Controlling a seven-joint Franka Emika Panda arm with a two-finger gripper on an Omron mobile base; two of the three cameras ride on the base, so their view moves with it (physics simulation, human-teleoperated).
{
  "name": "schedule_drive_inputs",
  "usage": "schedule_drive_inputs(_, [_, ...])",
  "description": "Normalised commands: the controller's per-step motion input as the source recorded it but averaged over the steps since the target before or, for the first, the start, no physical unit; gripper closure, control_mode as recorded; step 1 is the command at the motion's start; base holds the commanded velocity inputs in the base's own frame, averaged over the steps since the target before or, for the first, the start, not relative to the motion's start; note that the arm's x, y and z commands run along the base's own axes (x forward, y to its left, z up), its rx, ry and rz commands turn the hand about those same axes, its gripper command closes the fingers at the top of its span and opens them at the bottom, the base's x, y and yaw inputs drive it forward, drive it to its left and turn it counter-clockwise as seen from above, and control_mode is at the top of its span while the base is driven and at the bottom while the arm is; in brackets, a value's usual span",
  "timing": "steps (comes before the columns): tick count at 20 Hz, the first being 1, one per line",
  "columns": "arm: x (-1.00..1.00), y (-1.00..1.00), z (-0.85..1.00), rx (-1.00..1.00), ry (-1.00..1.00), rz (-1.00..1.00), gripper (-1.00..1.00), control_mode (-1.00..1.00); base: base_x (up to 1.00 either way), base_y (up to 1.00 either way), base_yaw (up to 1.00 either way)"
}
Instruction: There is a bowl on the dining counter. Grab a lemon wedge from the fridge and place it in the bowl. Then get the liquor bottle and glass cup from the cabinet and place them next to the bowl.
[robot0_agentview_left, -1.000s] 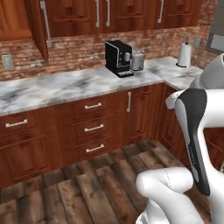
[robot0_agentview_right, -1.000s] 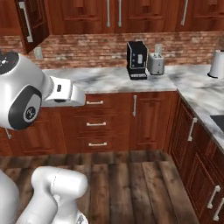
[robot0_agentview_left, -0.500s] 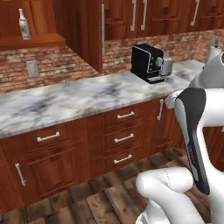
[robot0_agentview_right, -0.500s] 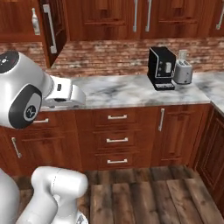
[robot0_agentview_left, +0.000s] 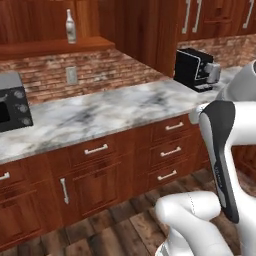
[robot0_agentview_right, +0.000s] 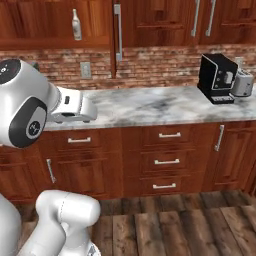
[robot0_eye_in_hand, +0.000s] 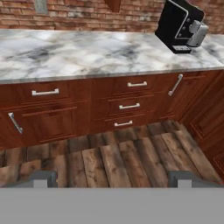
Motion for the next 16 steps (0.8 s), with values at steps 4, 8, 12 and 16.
schedule_drive_inputs(4, [0.0, 0.0, 0.0, 0.0, 0.0, 0.0, -1.0, 1.0, 0.16, 0.82, -0.01])
schedule_drive_inputs(8, [0.0, 0.0, 0.0, 0.0, 0.0, 0.0, -1.0, 1.0, 0.52, 0.69, 0.0])
schedule_drive_inputs(12, [0.0, 0.0, 0.0, 0.0, 0.0, 0.0, -1.0, 1.0, 0.87, 0.46, 0.01])
schedule_drive_inputs(16, [0.0, 0.0, 0.0, 0.0, 0.0, 0.0, -1.0, 1.0, 0.87, 0.32, 0.09])
